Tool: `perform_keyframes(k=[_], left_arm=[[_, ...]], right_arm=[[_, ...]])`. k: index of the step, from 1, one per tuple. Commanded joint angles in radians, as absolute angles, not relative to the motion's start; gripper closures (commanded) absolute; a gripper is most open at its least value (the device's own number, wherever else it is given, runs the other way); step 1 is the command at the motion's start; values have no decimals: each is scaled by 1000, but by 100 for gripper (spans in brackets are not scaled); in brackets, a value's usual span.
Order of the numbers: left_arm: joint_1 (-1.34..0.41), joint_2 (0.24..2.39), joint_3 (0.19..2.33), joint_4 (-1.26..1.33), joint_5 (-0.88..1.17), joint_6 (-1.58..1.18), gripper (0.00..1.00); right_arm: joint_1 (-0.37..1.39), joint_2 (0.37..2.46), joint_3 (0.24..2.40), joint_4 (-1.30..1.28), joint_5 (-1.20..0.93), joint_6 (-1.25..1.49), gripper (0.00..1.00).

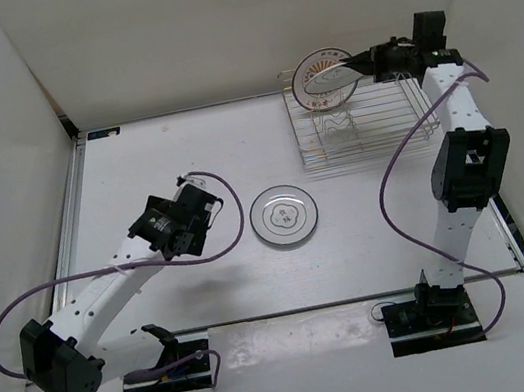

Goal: Unload the plates from the dish rack

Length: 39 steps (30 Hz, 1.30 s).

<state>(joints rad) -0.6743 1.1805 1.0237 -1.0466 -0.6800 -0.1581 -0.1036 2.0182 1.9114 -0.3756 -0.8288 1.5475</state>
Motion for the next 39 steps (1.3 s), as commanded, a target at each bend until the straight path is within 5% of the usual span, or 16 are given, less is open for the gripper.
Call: perform_keyframes(k=[1, 5, 12, 19, 28, 39], left_arm=[[-748, 1160, 1032, -1057, -791, -161, 0], [-801, 1154, 1045, -1088, -825, -183, 0], [-831, 1154, 1040, -1098, -868, -196, 0], [-845, 1166, 1045, -1107, -897, -213, 0], [-891, 1157, 1043, -1124, -927, -209, 0], [-922, 1112, 1006, -1190, -969, -288, 0]], right_arm=[[-101, 1988, 2092, -480, -916, 1291, 100], [-54, 1976, 2297, -1076, -827, 840, 100], [231, 1721, 1980, -1244, -515, 549, 100], [549, 1926, 2313, -1608, -185, 402, 100], [779, 2057, 2260, -1654, 179, 325, 100], [890, 2059, 2047, -1652, 365, 265, 100]])
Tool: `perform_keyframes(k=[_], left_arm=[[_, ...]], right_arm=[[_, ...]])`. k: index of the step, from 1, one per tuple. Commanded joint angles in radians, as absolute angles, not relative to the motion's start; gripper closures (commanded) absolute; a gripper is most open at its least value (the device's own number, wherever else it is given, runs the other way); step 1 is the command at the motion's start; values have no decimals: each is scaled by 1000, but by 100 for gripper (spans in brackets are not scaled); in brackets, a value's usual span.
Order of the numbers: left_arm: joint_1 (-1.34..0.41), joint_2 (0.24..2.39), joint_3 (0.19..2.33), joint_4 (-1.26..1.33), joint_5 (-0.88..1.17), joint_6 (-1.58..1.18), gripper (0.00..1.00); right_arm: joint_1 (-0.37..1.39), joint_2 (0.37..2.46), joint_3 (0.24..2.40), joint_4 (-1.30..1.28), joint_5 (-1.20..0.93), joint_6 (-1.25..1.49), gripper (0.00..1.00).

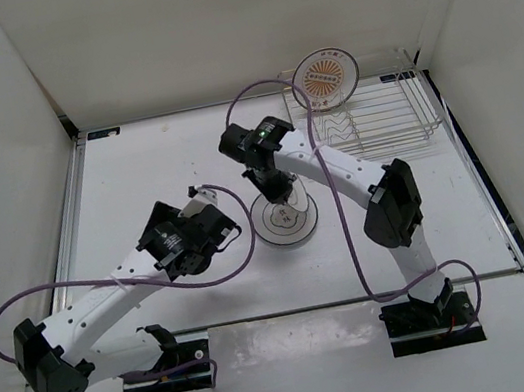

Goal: Unload the plates from the dish rack

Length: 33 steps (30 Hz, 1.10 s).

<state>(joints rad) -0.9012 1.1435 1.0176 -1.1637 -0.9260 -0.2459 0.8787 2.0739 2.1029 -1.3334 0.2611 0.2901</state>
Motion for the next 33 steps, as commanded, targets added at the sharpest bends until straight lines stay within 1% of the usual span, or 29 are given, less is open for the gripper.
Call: perform_keyframes(k=[1, 6, 13, 14, 15, 16, 19, 24, 26, 28, 30, 32, 33], left_arm=[[-934, 1111, 1006, -1204, -971, -294, 0], [-953, 1089, 989, -1204, -969, -302, 0], [-968, 1066, 965, -1220, -971, -324, 0], [-971, 1063, 962, -1223, -973, -333, 0], [-979, 1060, 956, -1226, -977, -334, 0], [-980, 1057, 954, -1229, -977, -336, 0], [-982, 1055, 954, -1244, -974, -351, 0], [-982, 1055, 945, -1246, -976, -354, 0], [-982, 1057, 946, -1247, -979, -356, 0], [-980, 1054, 946, -1249, -979, -359, 0], [-982, 1052, 943, -1250, -982, -356, 0], [-982, 1052, 942, -1255, -985, -364, 0], [-983, 1051, 940, -1256, -986, -365, 0]], right_arm=[[903, 2069, 2037, -1654, 376, 270, 100], [937, 2103, 2002, -1654, 351, 296, 100], [977, 2197, 2088, -1652, 345, 262, 100], [980, 2213, 2094, -1652, 327, 259, 98], [983, 2217, 2088, -1654, 321, 259, 91], [985, 2218, 2077, -1652, 321, 261, 89], [986, 2218, 2072, -1652, 292, 259, 87], [991, 2226, 2082, -1651, 269, 255, 71], [989, 2226, 2082, -1652, 256, 253, 70], [991, 2223, 2077, -1652, 247, 253, 65], [989, 2221, 2072, -1652, 235, 250, 63], [994, 2223, 2072, -1652, 230, 250, 57], [994, 2220, 2071, -1652, 224, 252, 57]])
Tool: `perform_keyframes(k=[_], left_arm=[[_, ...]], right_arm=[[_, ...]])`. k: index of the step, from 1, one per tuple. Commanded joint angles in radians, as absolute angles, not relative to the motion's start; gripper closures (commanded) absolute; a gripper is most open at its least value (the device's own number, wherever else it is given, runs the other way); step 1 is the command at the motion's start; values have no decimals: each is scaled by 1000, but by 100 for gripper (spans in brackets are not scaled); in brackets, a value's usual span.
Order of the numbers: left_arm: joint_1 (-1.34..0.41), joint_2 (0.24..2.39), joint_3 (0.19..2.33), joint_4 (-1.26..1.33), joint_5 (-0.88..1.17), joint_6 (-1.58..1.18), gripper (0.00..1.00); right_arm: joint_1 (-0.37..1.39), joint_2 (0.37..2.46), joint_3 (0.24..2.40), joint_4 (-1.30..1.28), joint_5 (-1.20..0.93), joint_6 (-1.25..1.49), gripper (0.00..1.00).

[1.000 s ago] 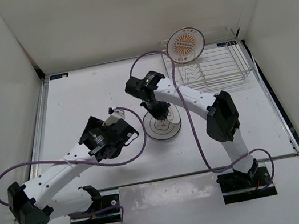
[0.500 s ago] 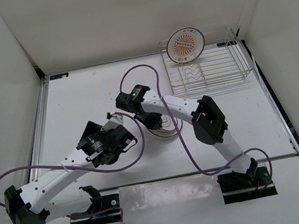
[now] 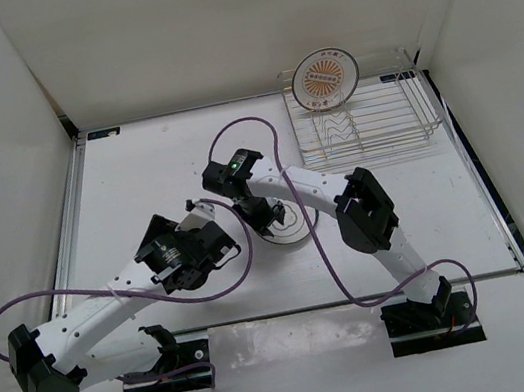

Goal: Unload the plates from the dish rack

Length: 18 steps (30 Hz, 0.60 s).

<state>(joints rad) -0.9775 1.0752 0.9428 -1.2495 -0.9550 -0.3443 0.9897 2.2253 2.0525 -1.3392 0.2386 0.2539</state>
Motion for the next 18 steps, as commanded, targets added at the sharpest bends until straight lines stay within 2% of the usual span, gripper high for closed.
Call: perform_keyframes(k=[1, 3, 5, 9, 11, 12, 13, 15, 18], left_arm=[[-983, 1049, 939, -1262, -986, -371, 0], [-986, 1049, 940, -1269, -988, -376, 0], [-986, 1046, 940, -1272, -989, -382, 0], [-989, 1051, 942, -1272, -988, -382, 0], [-992, 1051, 942, -1273, -996, -382, 0], [-992, 1051, 945, -1272, -994, -380, 0], [-992, 1051, 942, -1272, -996, -377, 0], [-992, 1052, 945, -1272, -993, -374, 0], [-1011, 1051, 965, -1275, -954, -345, 0]], right_arm=[[994, 2218, 2068, -1655, 219, 247, 56], [997, 2214, 2060, -1652, 201, 250, 49], [994, 2203, 2057, -1654, 198, 255, 48], [989, 2200, 2063, -1651, 176, 255, 48], [985, 2195, 2074, -1651, 181, 270, 51], [977, 2197, 2078, -1648, 186, 271, 56], [976, 2195, 2101, -1649, 205, 279, 66], [957, 2191, 2124, -1648, 259, 308, 100], [886, 2157, 2283, -1640, 298, 366, 99]])
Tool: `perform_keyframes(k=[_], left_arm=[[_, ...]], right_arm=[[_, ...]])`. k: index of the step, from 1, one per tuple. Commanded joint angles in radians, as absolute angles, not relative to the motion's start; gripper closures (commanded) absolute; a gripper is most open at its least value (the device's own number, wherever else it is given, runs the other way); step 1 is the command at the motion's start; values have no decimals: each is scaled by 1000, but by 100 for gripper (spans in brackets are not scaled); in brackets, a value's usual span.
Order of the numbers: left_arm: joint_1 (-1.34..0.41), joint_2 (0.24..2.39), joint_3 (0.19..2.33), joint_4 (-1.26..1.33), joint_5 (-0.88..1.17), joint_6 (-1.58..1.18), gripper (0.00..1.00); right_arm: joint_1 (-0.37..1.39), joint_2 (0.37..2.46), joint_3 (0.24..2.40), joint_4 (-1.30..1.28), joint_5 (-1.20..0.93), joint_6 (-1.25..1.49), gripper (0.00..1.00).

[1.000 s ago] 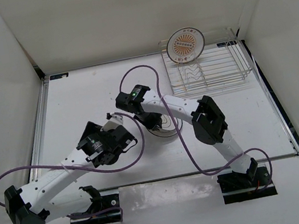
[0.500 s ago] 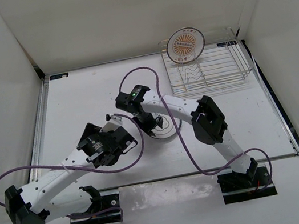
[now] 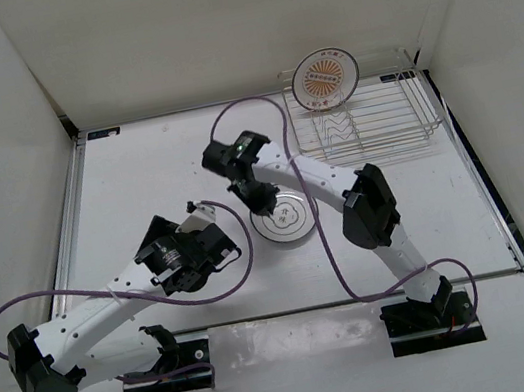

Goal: Unload the plates from the dish rack

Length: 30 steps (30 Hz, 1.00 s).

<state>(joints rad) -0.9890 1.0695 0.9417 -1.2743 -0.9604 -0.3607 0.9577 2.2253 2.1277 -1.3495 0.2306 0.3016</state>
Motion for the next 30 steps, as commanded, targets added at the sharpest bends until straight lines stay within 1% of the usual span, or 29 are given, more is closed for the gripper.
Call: perform_keyframes(k=[1, 2, 3, 4, 5, 6, 7, 8, 9, 10, 11, 12, 13, 14, 15, 16, 17, 18, 19, 20, 22, 23, 26, 27, 28, 29, 30], left_arm=[[-1023, 1051, 976, -1263, -942, -325, 0], [-1026, 1049, 983, -1261, -924, -315, 0], [-1044, 1052, 997, -1256, -876, -292, 0], [-1046, 1054, 1011, -1241, -859, -263, 0], [-1049, 1060, 1028, -1238, -842, -240, 0], [-1049, 1066, 1032, -1235, -809, -233, 0], [-1052, 1074, 1069, -1236, -798, -224, 0], [-1052, 1080, 1080, -1242, -786, -221, 0], [-1052, 1089, 1092, -1250, -776, -219, 0], [-1052, 1094, 1101, -1253, -769, -216, 0], [-1051, 1101, 1120, -1255, -758, -213, 0], [-1052, 1112, 1123, -1258, -759, -210, 0], [-1046, 1114, 1130, -1259, -741, -213, 0], [-1016, 1117, 1134, -1261, -735, -218, 0], [-1002, 1123, 1140, -1269, -730, -221, 0], [-988, 1124, 1141, -1273, -718, -227, 0], [-951, 1127, 1144, -1275, -715, -229, 0], [-940, 1132, 1147, -1270, -712, -230, 0], [-934, 1132, 1149, -1272, -716, -229, 0], [-913, 1132, 1146, -1270, -719, -226, 0], [-884, 1132, 1149, -1272, -724, -225, 0], [-861, 1129, 1150, -1275, -723, -230, 0], [-816, 1127, 1144, -1276, -719, -233, 0], [-778, 1127, 1141, -1261, -712, -235, 0], [-766, 1127, 1134, -1259, -706, -236, 0], [-750, 1132, 1131, -1244, -672, -235, 0], [-700, 1135, 1126, -1226, -655, -233, 0]], right_arm=[[864, 2154, 2321, -1625, 292, 382, 86], [804, 2134, 2389, -1611, 250, 476, 75], [734, 2096, 2379, -1586, 217, 510, 68], [650, 2036, 2349, -1501, 175, 541, 67], [611, 2005, 2203, -1394, 52, 660, 65], [538, 1909, 2145, -1337, 16, 701, 64], [458, 1882, 2091, -1196, -29, 778, 60], [427, 1856, 1995, -1061, -88, 820, 55], [334, 1838, 1923, -928, -142, 915, 51], [312, 1819, 1889, -866, -187, 943, 45], [287, 1822, 1887, -809, -208, 972, 42], [267, 1851, 1905, -688, -265, 1000, 42], [206, 1896, 1943, -648, -288, 1084, 40], [187, 1952, 1969, -612, -316, 1113, 39], [158, 1980, 2044, -492, -339, 1168, 39], [135, 2009, 2072, -464, -388, 1228, 39], [114, 2092, 2094, -419, -394, 1262, 39], [103, 2115, 2130, -370, -403, 1337, 39], [94, 2137, 2131, -312, -408, 1406, 37], [68, 2184, 2131, -280, -400, 1464, 33], [57, 2216, 2120, -191, -379, 1506, 26], [40, 2232, 2123, -184, -336, 1550, 24], [23, 2267, 2152, -117, -292, 1587, 24], [17, 2307, 2169, -103, -285, 1597, 25], [12, 2325, 2193, -104, -276, 1609, 25], [14, 2344, 2270, -106, -275, 1621, 25], [11, 2391, 2290, -107, -275, 1637, 25]])
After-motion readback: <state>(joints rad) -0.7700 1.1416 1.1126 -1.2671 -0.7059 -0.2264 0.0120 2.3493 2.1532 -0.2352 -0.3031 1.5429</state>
